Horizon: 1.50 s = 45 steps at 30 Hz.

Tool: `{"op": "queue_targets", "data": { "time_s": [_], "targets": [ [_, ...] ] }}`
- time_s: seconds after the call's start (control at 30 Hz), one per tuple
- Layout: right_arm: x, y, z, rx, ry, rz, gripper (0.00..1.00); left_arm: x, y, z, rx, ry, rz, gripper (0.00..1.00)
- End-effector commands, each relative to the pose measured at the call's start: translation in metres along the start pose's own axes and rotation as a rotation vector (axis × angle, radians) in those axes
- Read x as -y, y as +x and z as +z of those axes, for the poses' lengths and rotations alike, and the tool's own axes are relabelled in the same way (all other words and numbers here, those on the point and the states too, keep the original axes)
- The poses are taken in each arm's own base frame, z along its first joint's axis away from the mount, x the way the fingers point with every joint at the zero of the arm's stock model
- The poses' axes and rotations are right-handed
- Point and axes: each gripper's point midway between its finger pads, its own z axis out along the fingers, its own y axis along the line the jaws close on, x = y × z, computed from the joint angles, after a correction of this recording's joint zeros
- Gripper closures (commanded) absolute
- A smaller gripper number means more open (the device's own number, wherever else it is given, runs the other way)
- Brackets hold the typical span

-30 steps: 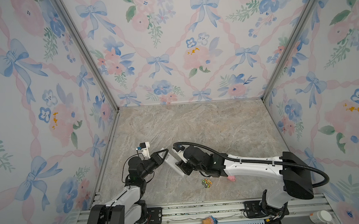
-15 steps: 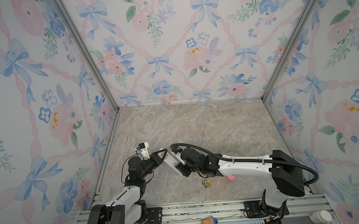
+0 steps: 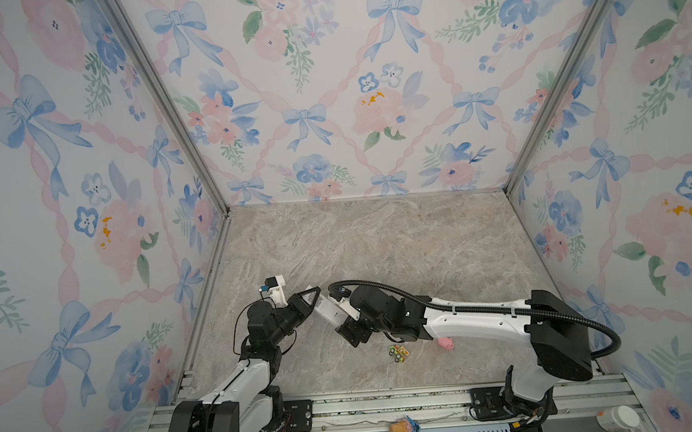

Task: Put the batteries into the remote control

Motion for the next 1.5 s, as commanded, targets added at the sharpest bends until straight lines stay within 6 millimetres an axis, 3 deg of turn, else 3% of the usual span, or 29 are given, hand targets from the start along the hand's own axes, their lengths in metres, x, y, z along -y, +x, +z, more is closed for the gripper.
{"op": "queue_targets", "data": {
  "time_s": [0.0, 0.47, 0.6, 0.93, 1.17, 1.37, 1.47],
  "targets": [
    [0.002, 0.009, 0.012, -0.041, 0.006, -0.037, 0.12, 0.003, -0.013, 0.0, 0.044, -0.03, -0.019, 1.0],
    [0.008, 0.016, 0.041, -0.047, -0.001, -0.062, 0.23, -0.014, -0.016, -0.007, 0.09, -0.135, -0.094, 1.0],
    [0.007, 0.018, 0.044, -0.058, 0.023, -0.098, 0.22, -0.021, -0.017, -0.009, 0.103, -0.169, -0.117, 1.0],
    [0.016, 0.016, 0.047, -0.055, 0.245, -0.269, 0.24, -0.037, -0.014, -0.014, 0.12, -0.248, -0.227, 1.0],
    [0.025, 0.015, 0.052, -0.065, 0.321, -0.336, 0.42, -0.036, -0.014, -0.015, 0.122, -0.252, -0.266, 1.0],
    [0.02, 0.008, 0.051, -0.046, 0.343, -0.381, 0.64, -0.035, -0.013, -0.016, 0.115, -0.256, -0.282, 0.99],
    [0.017, 0.008, 0.051, -0.048, 0.346, -0.398, 0.73, -0.034, -0.014, -0.015, 0.12, -0.252, -0.284, 0.91]
  ]
}}
